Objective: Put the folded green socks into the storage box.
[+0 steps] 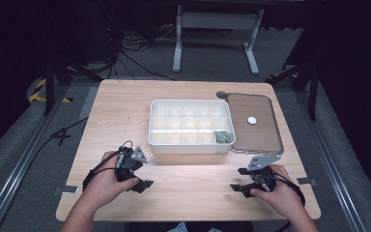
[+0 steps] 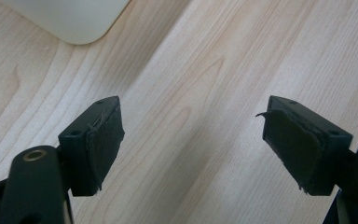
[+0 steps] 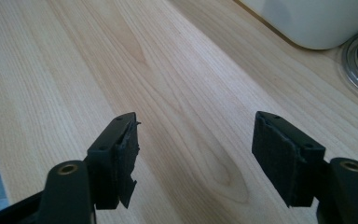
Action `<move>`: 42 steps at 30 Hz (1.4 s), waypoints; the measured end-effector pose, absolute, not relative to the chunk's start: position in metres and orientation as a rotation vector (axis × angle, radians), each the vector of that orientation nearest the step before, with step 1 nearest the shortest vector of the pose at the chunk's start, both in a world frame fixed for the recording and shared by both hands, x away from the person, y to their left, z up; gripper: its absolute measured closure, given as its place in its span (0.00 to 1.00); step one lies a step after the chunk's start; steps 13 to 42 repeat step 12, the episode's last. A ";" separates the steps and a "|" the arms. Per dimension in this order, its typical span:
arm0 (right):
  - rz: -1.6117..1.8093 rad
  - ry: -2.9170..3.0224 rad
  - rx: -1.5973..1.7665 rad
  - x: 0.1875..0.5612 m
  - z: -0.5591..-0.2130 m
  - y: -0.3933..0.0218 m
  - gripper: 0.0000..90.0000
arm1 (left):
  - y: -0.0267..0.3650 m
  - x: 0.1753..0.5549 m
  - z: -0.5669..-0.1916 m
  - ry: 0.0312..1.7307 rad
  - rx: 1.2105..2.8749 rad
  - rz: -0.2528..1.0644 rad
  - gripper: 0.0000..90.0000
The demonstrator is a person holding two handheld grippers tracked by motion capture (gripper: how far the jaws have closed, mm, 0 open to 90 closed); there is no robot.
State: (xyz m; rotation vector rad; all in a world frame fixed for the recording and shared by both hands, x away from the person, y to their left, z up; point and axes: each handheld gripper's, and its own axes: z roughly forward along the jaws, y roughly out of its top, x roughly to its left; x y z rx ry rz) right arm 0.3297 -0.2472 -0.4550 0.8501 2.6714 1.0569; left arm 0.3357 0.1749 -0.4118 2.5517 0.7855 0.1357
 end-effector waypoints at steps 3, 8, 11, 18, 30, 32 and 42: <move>1.071 2.631 0.863 0.329 -0.463 -0.248 0.36 | 0.177 0.338 -0.417 0.807 2.566 0.128 0.23; 1.091 2.572 0.873 0.331 -0.466 -0.249 0.36 | 0.180 0.338 -0.423 0.826 2.586 0.090 0.21; 1.085 2.546 0.893 0.332 -0.467 -0.250 0.36 | 0.181 0.339 -0.429 0.840 2.601 0.085 0.20; 1.086 2.541 0.900 0.333 -0.467 -0.251 0.36 | 0.182 0.339 -0.430 0.847 2.612 0.091 0.20; 1.086 2.541 0.900 0.333 -0.467 -0.251 0.36 | 0.182 0.339 -0.430 0.847 2.612 0.091 0.20; 1.086 2.541 0.900 0.333 -0.467 -0.251 0.36 | 0.182 0.339 -0.430 0.847 2.612 0.091 0.20; 1.086 2.541 0.900 0.333 -0.467 -0.251 0.36 | 0.182 0.339 -0.430 0.847 2.612 0.091 0.20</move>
